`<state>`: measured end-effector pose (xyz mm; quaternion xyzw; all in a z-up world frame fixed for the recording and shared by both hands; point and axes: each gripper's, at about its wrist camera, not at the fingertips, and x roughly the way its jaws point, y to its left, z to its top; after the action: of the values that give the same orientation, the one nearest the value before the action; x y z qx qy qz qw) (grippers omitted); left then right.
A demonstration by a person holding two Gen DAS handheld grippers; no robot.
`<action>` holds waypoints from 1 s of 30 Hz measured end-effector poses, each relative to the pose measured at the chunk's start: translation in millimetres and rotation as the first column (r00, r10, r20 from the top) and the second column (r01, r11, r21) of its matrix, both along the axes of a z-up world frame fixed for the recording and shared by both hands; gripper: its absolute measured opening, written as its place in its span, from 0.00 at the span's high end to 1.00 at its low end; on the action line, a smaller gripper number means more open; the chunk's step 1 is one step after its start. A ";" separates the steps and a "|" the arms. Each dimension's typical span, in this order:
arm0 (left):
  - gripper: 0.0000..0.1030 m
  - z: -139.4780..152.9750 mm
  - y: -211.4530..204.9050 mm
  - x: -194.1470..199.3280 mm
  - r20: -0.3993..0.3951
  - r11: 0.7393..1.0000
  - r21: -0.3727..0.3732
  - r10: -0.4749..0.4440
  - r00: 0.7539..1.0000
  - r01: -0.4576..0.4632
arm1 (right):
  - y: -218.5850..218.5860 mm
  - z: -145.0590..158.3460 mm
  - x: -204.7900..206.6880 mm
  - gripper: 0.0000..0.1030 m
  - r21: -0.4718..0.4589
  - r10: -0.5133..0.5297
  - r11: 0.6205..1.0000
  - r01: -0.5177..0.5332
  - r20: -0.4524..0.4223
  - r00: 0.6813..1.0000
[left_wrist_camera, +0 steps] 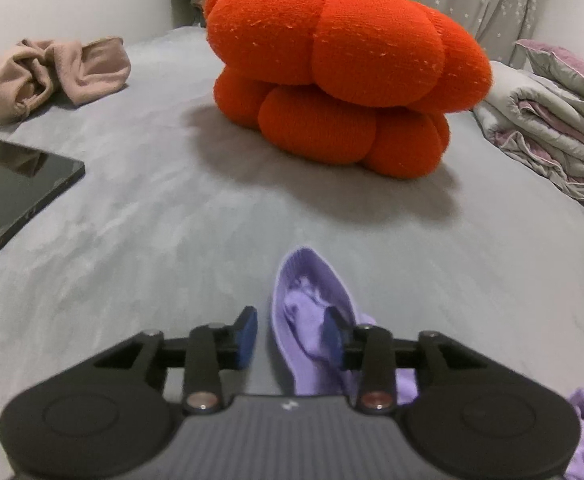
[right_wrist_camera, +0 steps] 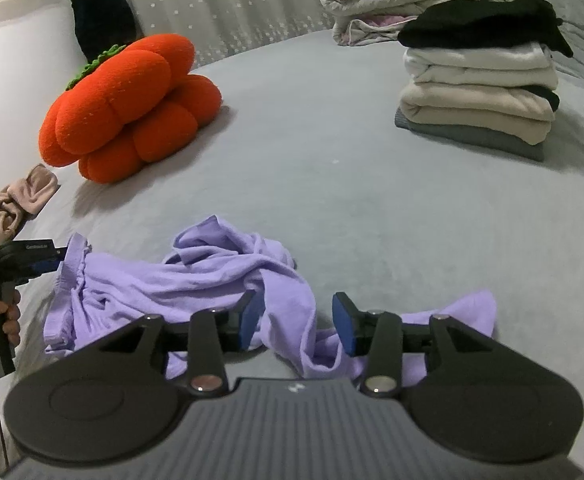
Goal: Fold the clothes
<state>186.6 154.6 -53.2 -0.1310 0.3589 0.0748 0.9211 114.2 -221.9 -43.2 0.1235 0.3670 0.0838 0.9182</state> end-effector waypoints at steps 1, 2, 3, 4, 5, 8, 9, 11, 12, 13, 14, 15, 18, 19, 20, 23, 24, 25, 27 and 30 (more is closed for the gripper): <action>0.57 0.7 -1.2 -4.0 -0.008 1.000 -0.011 -0.003 1.000 0.002 | 0.5 0.4 -0.9 0.53 0.000 0.004 1.000 -0.004 -0.001 1.000; 0.56 0.8 -2.4 -8.2 -0.016 1.000 -0.021 -0.006 1.000 0.006 | 1.3 0.8 -1.9 0.53 0.001 0.010 1.000 -0.010 -0.003 1.000; 0.56 1.0 -3.5 -12.4 -0.024 0.999 -0.031 -0.010 1.000 0.009 | 2.1 1.4 -3.0 0.53 0.000 0.016 1.000 -0.016 -0.004 1.000; 0.55 1.0 -4.7 -16.7 -0.033 0.999 -0.040 -0.014 0.999 0.012 | 3.1 2.2 -4.5 0.53 -0.002 0.023 1.000 -0.023 -0.003 1.000; 0.55 0.8 -6.1 -21.5 -0.040 0.999 -0.047 -0.016 0.999 0.014 | 4.2 3.0 -6.0 0.53 -0.004 0.029 1.000 -0.029 -0.001 1.000; 0.55 1.2 -9.4 -35.7 -0.054 0.998 -0.066 -0.025 0.998 0.021 | 5.3 5.0 -10.7 0.53 -0.007 0.038 0.999 -0.038 0.005 0.999; 0.54 1.5 -10.2 -40.4 -0.058 0.997 -0.075 -0.028 0.998 0.024 | 5.4 5.5 -12.1 0.52 -0.006 0.040 0.999 -0.040 0.006 0.999; 0.54 1.9 -11.0 -49.1 -0.068 0.994 -0.106 -0.037 0.997 0.030 | 5.8 6.0 -14.6 0.53 -0.006 0.042 0.999 -0.042 0.007 0.999; 0.54 1.9 -11.5 -53.7 -0.074 0.991 -0.128 -0.043 0.996 0.033 | 6.1 6.4 -15.8 0.53 -0.006 0.042 0.999 -0.042 0.007 0.999; 0.54 1.8 -11.9 -58.3 -0.079 0.988 -0.149 -0.048 0.996 0.036 | 6.4 6.8 -17.0 0.53 -0.005 0.044 0.999 -0.044 0.008 0.999; 0.54 1.7 -12.4 -62.9 -0.084 0.985 -0.170 -0.054 0.995 0.040 | 6.7 7.2 -18.3 0.53 -0.003 0.046 0.999 -0.046 0.008 0.999; 0.54 1.1 -13.2 -67.1 -0.085 0.981 -0.189 -0.061 0.995 0.044 | 7.0 7.4 -19.5 0.52 -0.001 0.048 0.999 -0.048 0.008 0.999; 0.54 -1.8 -15.4 -79.6 -0.089 0.967 -0.249 -0.078 0.993 0.053 | 8.6 7.8 -24.1 0.52 0.002 0.052 0.999 -0.052 0.009 0.999; 0.56 -3.5 -16.2 -83.3 -0.090 0.961 -0.270 -0.083 0.992 0.056 | 9.1 7.8 -25.9 0.52 0.002 0.055 0.998 -0.055 0.009 0.998; 0.57 -5.9 -16.9 -85.9 -0.092 0.954 -0.295 -0.091 0.992 0.060 | 10.1 7.9 -27.4 0.53 0.001 0.060 0.998 -0.060 0.009 0.998; 0.69 -13.4 -17.7 -91.9 -0.092 0.934 -0.351 -0.100 0.991 0.061 | 14.9 8.6 -32.0 0.53 0.007 0.090 0.996 -0.090 0.014 0.996; 0.75 -15.0 -18.2 -92.6 -0.093 0.932 -0.359 -0.097 0.991 0.058 | 16.8 8.6 -33.2 0.52 0.013 0.102 0.995 -0.103 0.014 0.995; 0.80 -16.4 -18.6 -93.2 -0.093 0.929 -0.366 -0.095 0.991 0.055 | 19.3 8.2 -34.2 0.53 0.019 0.117 0.993 -0.118 0.014 0.993; 0.87 -16.8 -18.3 -93.7 -0.085 0.924 -0.379 -0.096 0.992 0.057 | 24.9 6.3 -35.5 0.53 0.024 0.145 0.989 -0.145 0.012 0.989; 0.89 -12.4 -15.7 -98.8 -0.072 0.924 -0.378 -0.086 0.994 0.053 | 34.9 2.2 -36.4 0.53 0.010 0.179 0.984 -0.179 0.004 0.984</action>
<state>87.8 139.0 -65.5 -0.2885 0.4110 -0.0222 0.8645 77.8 -187.0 -41.0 0.0944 0.3747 0.1681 0.9069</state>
